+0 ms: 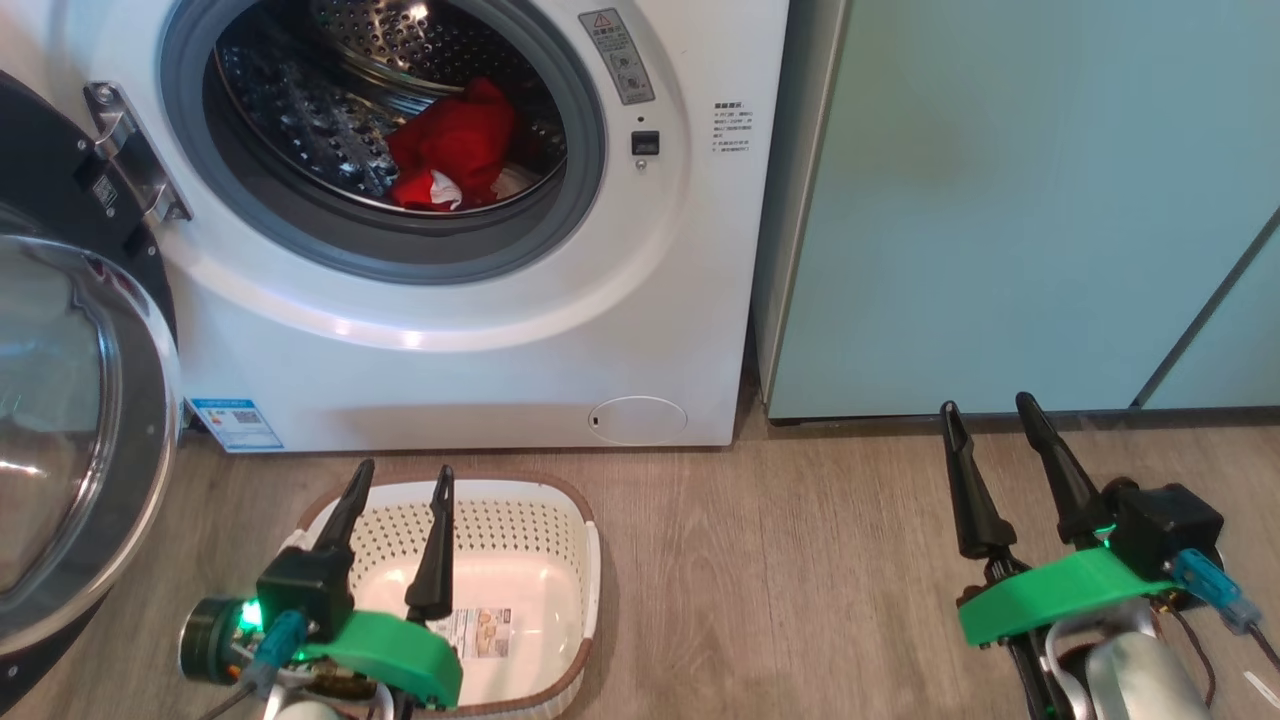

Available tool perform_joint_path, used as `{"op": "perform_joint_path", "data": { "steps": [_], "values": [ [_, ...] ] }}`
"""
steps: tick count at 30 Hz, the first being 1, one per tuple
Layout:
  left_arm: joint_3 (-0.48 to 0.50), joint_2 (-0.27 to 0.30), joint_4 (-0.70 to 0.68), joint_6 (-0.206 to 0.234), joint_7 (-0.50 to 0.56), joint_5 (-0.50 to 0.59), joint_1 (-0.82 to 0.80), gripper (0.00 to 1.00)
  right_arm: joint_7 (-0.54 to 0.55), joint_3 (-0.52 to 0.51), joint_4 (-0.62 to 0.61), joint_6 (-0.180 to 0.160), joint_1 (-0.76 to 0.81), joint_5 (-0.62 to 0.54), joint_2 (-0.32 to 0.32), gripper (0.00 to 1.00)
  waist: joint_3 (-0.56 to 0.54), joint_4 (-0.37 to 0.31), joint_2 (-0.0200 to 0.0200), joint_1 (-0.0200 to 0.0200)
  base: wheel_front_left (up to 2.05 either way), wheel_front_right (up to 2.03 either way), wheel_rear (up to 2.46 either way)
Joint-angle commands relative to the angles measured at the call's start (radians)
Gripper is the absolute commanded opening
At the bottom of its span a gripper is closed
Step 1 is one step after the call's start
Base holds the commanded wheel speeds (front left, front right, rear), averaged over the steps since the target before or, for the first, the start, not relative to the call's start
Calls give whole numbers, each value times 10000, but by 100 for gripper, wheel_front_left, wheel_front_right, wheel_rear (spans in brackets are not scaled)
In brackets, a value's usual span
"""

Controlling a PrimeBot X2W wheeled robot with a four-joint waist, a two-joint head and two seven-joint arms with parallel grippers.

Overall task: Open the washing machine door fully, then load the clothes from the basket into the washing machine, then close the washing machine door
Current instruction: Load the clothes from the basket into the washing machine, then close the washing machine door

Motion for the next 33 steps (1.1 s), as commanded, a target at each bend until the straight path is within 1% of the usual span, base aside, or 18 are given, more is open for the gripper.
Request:
{"op": "perform_joint_path", "data": {
  "steps": [1,9,15,20,27,33],
  "values": [
    [279,-25,-410,59,-126,-60,-439,100,-92,244,-304,0,-279,63,-20,100,0,7,0,1,0,0,0],
    [299,-25,-342,94,-126,-132,-432,100,-92,264,-287,0,-289,56,-20,100,11,37,0,1,0,0,0],
    [307,-26,-319,126,-126,-280,-432,100,-92,276,-279,0,-293,40,-20,100,20,42,0,1,-86,77,10],
    [278,-26,-305,144,-126,-305,-414,100,-92,277,-273,0,-282,38,-20,100,16,39,0,1,-164,149,15],
    [293,-26,-247,147,-126,-283,-417,100,-92,288,-279,0,-273,42,-20,100,24,54,0,1,-215,201,14],
    [338,-26,-230,348,-126,-32,-413,100,-92,304,-250,0,-256,62,-20,100,24,81,0,1,-195,191,5]
  ]
}}
